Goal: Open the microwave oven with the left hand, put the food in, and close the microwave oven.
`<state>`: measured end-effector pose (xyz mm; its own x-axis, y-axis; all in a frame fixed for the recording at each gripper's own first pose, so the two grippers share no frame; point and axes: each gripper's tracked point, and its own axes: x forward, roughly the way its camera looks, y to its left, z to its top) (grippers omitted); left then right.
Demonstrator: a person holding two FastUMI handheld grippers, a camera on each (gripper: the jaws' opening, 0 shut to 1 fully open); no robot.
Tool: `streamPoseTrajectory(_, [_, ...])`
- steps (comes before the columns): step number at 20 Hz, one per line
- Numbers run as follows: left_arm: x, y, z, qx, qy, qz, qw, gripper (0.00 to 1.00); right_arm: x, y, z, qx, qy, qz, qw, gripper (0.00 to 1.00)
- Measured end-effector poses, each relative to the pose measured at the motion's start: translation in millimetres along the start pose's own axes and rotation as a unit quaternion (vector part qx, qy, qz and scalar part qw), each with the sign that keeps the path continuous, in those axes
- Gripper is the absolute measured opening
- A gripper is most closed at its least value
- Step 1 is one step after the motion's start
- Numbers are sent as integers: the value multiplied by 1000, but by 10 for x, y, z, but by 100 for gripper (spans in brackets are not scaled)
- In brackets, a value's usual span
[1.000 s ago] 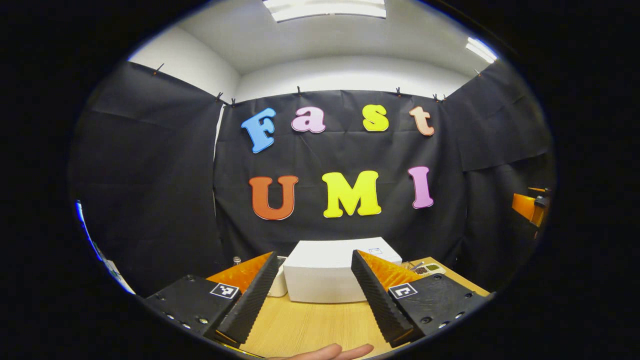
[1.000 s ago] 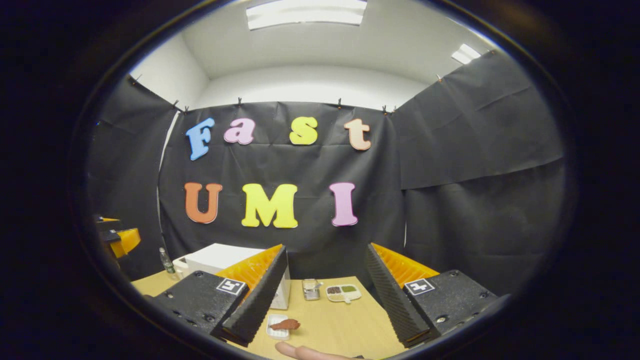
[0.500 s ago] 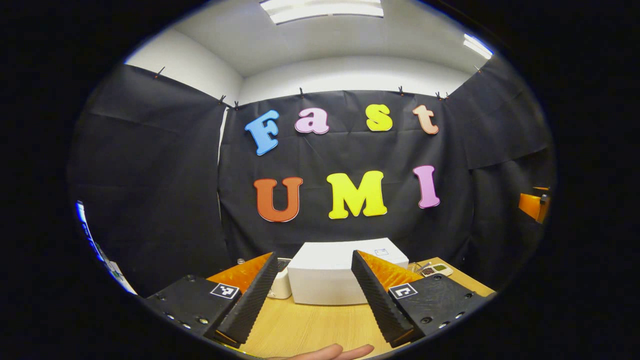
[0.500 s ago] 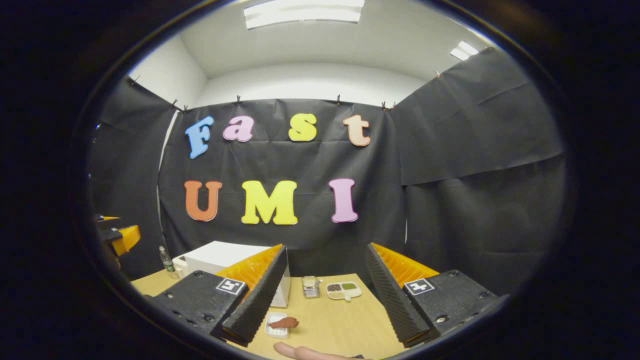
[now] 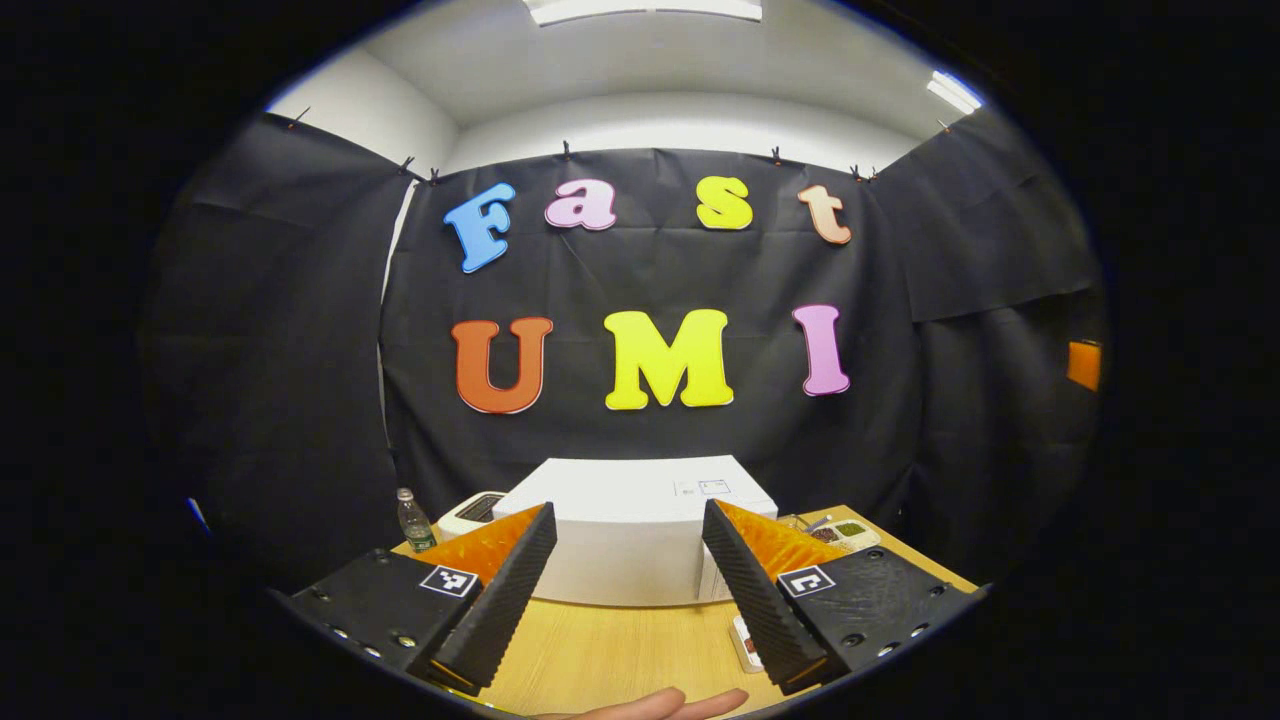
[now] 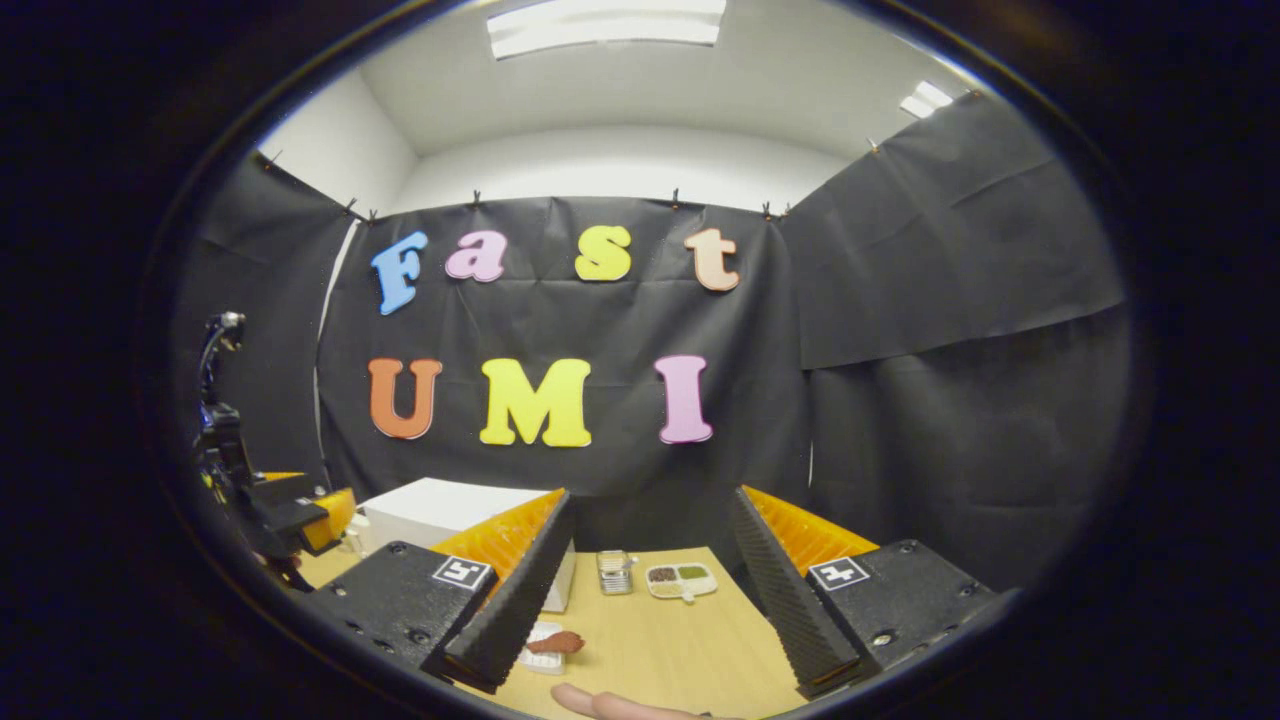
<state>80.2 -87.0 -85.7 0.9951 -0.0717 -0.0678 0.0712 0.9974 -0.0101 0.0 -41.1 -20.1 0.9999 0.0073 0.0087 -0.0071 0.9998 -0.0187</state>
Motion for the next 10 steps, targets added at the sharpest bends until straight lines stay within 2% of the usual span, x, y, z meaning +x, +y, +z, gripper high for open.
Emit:
streamPoseTrajectory(1, [88, -83, -82, 5, 1, -4, 1000, 93, -9, -46, 3, -2, 0, -2, 1000, 94])
streamPoseTrajectory(2, [196, -185, -191, 10, 3, -10, 1000, 93, -25, -79, 3, -2, -2, -3, 1000, 100])
streamPoseTrajectory(5, [481, -399, -497, 11, 9, -18, 1000, 94, -52, -193, 20, -9, -9, -10, 1000, 100])
streamPoseTrajectory(6, [595, -462, -599, 11, 9, -18, 1000, 95, -56, -219, -6, -11, -8, -10, 1000, 94])
streamPoseTrajectory(9, [894, -649, -936, 14, 16, -26, 999, 95, -42, -323, -39, -16, -10, -13, 1000, 94])
streamPoseTrajectory(10, [973, -720, -1068, 11, 23, -33, 999, 95, -15, -389, -46, -18, -15, -20, 1000, 100])
